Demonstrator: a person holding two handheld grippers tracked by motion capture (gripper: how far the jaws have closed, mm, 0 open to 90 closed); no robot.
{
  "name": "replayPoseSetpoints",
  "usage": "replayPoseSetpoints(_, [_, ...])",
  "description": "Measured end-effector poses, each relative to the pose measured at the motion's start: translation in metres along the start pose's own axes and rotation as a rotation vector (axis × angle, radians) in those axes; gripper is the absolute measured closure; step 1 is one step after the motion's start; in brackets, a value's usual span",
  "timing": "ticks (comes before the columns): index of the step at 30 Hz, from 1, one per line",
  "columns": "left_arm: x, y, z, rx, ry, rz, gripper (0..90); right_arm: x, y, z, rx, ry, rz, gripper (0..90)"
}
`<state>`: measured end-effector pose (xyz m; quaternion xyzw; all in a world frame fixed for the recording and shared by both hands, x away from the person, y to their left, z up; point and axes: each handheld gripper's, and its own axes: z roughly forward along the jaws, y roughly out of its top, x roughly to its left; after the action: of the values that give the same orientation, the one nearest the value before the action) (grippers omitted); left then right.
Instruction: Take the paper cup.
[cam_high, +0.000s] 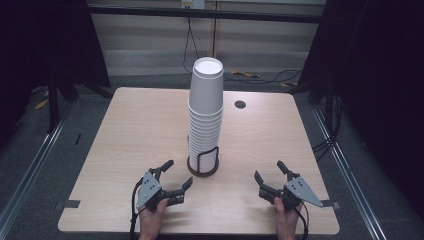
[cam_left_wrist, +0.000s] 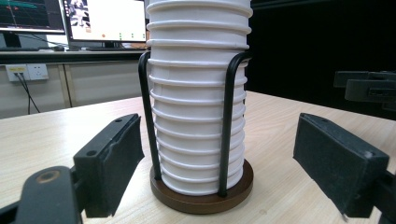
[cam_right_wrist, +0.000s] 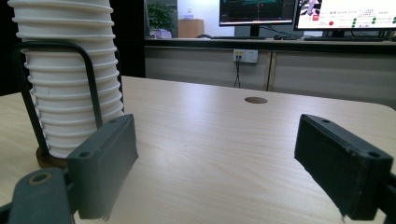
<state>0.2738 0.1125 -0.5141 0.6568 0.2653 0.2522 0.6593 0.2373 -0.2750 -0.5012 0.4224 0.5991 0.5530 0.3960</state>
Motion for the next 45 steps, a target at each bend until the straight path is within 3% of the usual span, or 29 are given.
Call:
replayPoseSetpoints(11, [0.000,0.000,0.000,0.000,-0.002,-0.002,15.6,-0.002,0.001,0.000,0.020,0.010,0.007,13.0])
replayPoseSetpoints(15, [0.000,0.000,0.000,-0.001,-0.001,-0.002,15.5,-0.005,0.001,0.000,0.029,0.037,0.047,13.1])
replayPoseSetpoints(20, [0.000,0.000,0.000,-0.002,-0.001,-0.006,15.5,-0.004,0.002,0.001,0.051,0.046,0.057,12.9])
replayPoseSetpoints(24, [0.000,0.000,0.001,-0.006,-0.002,-0.012,15.4,-0.003,0.005,0.001,0.053,0.086,0.068,12.9])
replayPoseSetpoints(25, [0.000,0.000,0.000,-0.003,-0.004,-0.006,15.4,-0.004,0.008,0.000,0.028,0.109,0.086,13.1])
replayPoseSetpoints(30, [0.000,0.000,0.000,-0.006,-0.011,-0.008,15.4,-0.004,0.015,0.002,0.046,0.109,0.076,14.1])
replayPoseSetpoints(31, [0.000,0.000,0.001,-0.008,-0.010,-0.011,15.4,-0.004,0.020,0.003,0.040,0.173,0.093,19.4])
replayPoseSetpoints(33, [0.000,0.000,0.000,-0.004,-0.013,-0.004,15.5,-0.004,0.022,0.004,0.045,0.177,0.097,18.0])
replayPoseSetpoints(36, [0.000,0.000,0.001,-0.008,-0.011,-0.011,15.5,0.001,0.032,0.009,0.037,0.185,0.056,15.9])
replayPoseSetpoints(39, [0.000,0.000,0.001,-0.007,-0.010,-0.011,15.5,0.003,0.037,0.012,0.026,0.190,0.048,15.7])
replayPoseSetpoints(41, [0.000,0.000,0.001,-0.008,-0.010,-0.011,15.6,0.005,0.041,0.014,0.006,0.211,0.036,15.6])
replayPoseSetpoints(42, [0.000,0.000,0.000,-0.005,-0.012,-0.007,15.6,0.005,0.044,0.015,-0.036,0.245,0.046,15.5])
replayPoseSetpoints(45, [0.000,0.000,0.000,-0.005,-0.012,-0.007,15.6,0.006,0.050,0.017,-0.013,0.231,0.025,14.2])
